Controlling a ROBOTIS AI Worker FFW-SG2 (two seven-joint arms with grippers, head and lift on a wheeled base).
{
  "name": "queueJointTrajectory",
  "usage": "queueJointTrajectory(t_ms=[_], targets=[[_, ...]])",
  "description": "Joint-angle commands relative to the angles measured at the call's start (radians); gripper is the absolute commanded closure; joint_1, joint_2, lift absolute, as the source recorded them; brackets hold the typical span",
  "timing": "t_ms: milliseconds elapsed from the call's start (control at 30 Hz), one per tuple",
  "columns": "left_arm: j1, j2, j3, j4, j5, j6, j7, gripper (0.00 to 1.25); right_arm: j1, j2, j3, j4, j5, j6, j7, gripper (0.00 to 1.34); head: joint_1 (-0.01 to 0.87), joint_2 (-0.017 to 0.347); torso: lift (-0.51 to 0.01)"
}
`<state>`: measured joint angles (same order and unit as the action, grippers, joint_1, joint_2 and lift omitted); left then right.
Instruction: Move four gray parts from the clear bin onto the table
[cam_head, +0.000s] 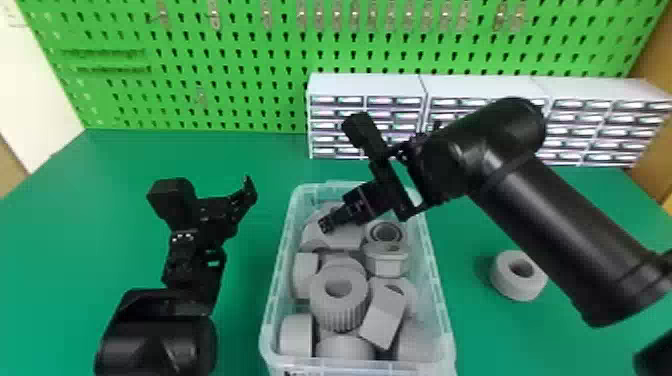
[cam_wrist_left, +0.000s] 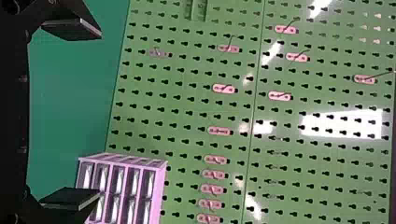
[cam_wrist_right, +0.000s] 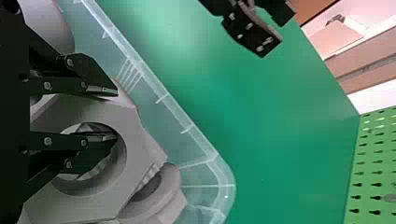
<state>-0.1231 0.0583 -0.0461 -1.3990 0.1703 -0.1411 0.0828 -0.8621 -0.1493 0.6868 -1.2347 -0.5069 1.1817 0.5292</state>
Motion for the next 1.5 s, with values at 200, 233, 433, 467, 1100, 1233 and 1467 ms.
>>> queueJointTrajectory(t_ms=[200,233,433,467,1100,1233,1467], targets=[[0.002,0.002,-0.001,0.0,0.0,0.0,0.0,0.1,0.005,-0.006,-0.072,-0.069,0.042,0.044,0.0,1.01,0.693,0.072,-0.052],[0.002,0.002,-0.001,0.0,0.0,0.0,0.0,0.1,0.006,-0.006,-0.081,-0.075,0.051,0.047,0.0,1.01,0.693,0.072,-0.052],[0.003,0.002,0.0,0.0,0.0,0.0,0.0,0.1,0.015,-0.012,-0.135,-0.094,0.09,0.073,0.0,1.01,0.693,0.072,-0.052],[0.003,0.002,0.0,0.0,0.0,0.0,0.0,0.1,0.018,-0.012,-0.145,-0.097,0.096,0.076,0.0,1.01,0.693,0.072,-0.052],[0.003,0.003,-0.003,0.0,0.0,0.0,0.0,0.1,0.074,-0.024,-0.389,-0.157,0.269,0.15,0.0,1.01,0.693,0.072,-0.052],[0.003,0.003,-0.003,0.0,0.0,0.0,0.0,0.1,0.089,-0.027,-0.435,-0.158,0.312,0.156,0.0,1.01,0.693,0.072,-0.052],[0.002,0.003,-0.005,0.0,0.0,0.0,0.0,0.1,0.115,-0.03,-0.506,-0.158,0.383,0.167,0.0,1.01,0.693,0.072,-0.052]])
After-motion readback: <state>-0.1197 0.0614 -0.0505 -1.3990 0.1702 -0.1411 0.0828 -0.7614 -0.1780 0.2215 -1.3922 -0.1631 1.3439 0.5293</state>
